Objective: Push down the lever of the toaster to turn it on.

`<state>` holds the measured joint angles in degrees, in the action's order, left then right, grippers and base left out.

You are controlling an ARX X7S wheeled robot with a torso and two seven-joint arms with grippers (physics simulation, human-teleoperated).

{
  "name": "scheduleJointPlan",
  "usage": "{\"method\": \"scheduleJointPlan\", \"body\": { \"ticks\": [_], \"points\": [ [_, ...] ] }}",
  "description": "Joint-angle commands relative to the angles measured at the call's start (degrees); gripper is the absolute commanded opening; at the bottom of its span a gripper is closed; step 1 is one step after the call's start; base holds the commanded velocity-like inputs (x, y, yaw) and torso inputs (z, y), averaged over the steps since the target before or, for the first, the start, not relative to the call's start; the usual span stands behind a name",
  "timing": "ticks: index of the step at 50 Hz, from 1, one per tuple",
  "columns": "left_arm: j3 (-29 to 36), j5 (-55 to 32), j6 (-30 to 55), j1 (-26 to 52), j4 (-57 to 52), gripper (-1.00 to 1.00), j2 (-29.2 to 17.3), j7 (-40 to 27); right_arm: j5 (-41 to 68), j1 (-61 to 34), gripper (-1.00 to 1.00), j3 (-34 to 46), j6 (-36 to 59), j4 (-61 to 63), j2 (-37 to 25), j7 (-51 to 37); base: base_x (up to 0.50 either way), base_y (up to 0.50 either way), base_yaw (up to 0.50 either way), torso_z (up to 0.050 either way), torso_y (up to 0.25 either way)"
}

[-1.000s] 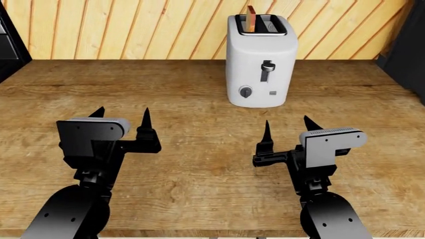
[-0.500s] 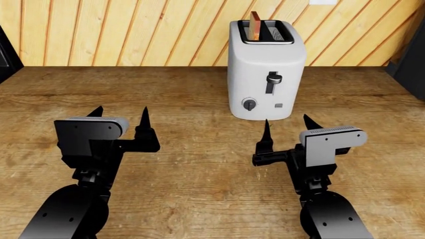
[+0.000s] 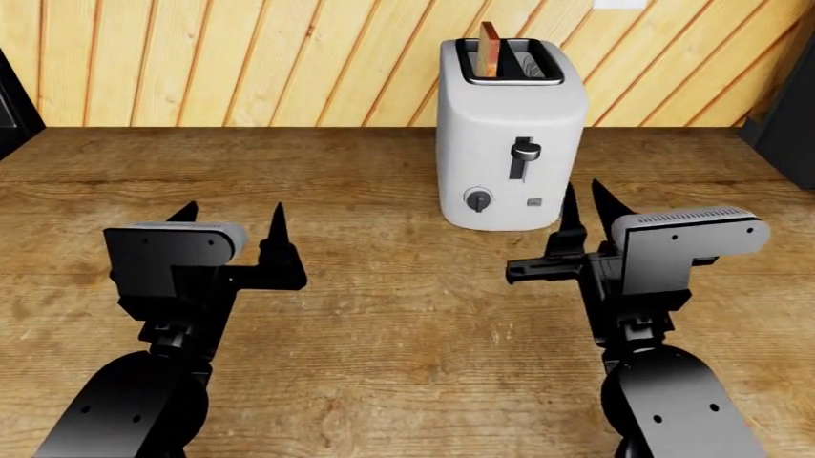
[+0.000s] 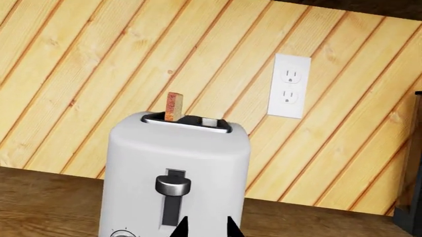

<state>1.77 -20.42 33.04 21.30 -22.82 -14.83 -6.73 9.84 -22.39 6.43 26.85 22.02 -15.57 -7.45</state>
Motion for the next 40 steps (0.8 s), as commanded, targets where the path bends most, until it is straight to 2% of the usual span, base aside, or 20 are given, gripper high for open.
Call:
{"method": "scheduleJointPlan", "body": {
  "ticks": [1,11,25,40],
  "points": [
    [0.3,-0.1,-0.2,0.2,0.2,1.0,-0.2,-0.2,0.1,-5.9,-1.0,0.8,4.0,1.3,-0.8,0.1,0.0,0.0,0.0,0.0,0.0],
    [0.4,-0.4,-0.1,0.1,-0.1,1.0,-0.5,-0.5,-0.6,-16.0,-1.0,3.7,5.3,-6.7,-0.3,2.0,0.0,0.0,0.0,0.0,0.0],
    [0.5,-0.5,-0.3,0.3,0.2,1.0,-0.8,-0.8,-1.8,-24.5,-1.0,8.1,0.3,-23.8,2.1,5.2,0.0,0.0,0.0,0.0,0.0],
    [0.1,-0.7,-1.3,0.1,1.1,1.0,-1.2,-0.9,-2.1,-27.5,-1.0,10.1,-3.1,-33.4,3.9,6.6,0.0,0.0,0.0,0.0,0.0]
  ]
}}
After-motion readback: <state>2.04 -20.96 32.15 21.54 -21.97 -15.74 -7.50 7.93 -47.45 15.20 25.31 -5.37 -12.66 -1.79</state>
